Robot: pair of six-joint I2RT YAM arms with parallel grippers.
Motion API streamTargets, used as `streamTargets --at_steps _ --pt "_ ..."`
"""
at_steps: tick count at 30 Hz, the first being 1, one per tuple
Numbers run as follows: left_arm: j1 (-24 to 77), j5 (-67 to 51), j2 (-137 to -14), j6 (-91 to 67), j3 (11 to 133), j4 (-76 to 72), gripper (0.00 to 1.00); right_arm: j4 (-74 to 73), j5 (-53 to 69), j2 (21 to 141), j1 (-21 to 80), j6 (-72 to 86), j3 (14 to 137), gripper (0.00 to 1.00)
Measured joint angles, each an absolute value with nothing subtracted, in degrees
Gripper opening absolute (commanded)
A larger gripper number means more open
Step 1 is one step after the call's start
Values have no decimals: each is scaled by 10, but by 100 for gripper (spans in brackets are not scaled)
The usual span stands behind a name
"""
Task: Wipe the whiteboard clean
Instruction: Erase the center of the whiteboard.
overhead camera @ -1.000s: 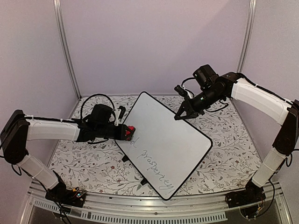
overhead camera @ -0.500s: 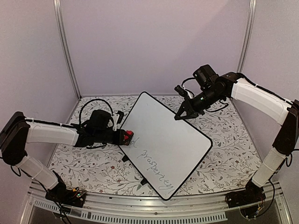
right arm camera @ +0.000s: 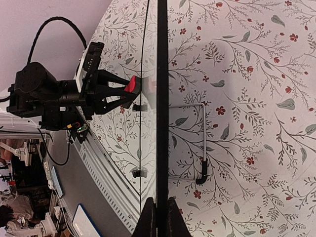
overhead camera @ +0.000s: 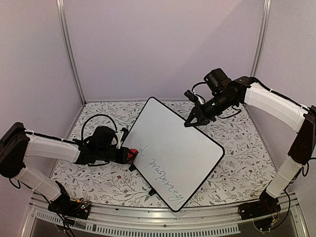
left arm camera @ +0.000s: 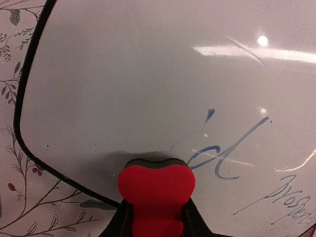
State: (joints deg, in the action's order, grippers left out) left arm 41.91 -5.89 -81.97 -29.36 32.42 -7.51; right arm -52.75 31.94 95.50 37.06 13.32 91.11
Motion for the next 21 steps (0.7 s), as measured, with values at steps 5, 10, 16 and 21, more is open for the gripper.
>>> streamTargets --at_steps 5,10,16,21 --pt "424 -59 -807 -300 296 -56 0 -527 321 955 371 132 911 0" --pt "424 -58 -801 -301 293 -38 0 -526 321 955 371 131 911 0" --pt "424 -41 -794 -292 321 -14 0 -525 323 955 371 128 911 0" --pt "419 -38 -807 -274 386 -13 0 -524 323 955 371 126 911 0"
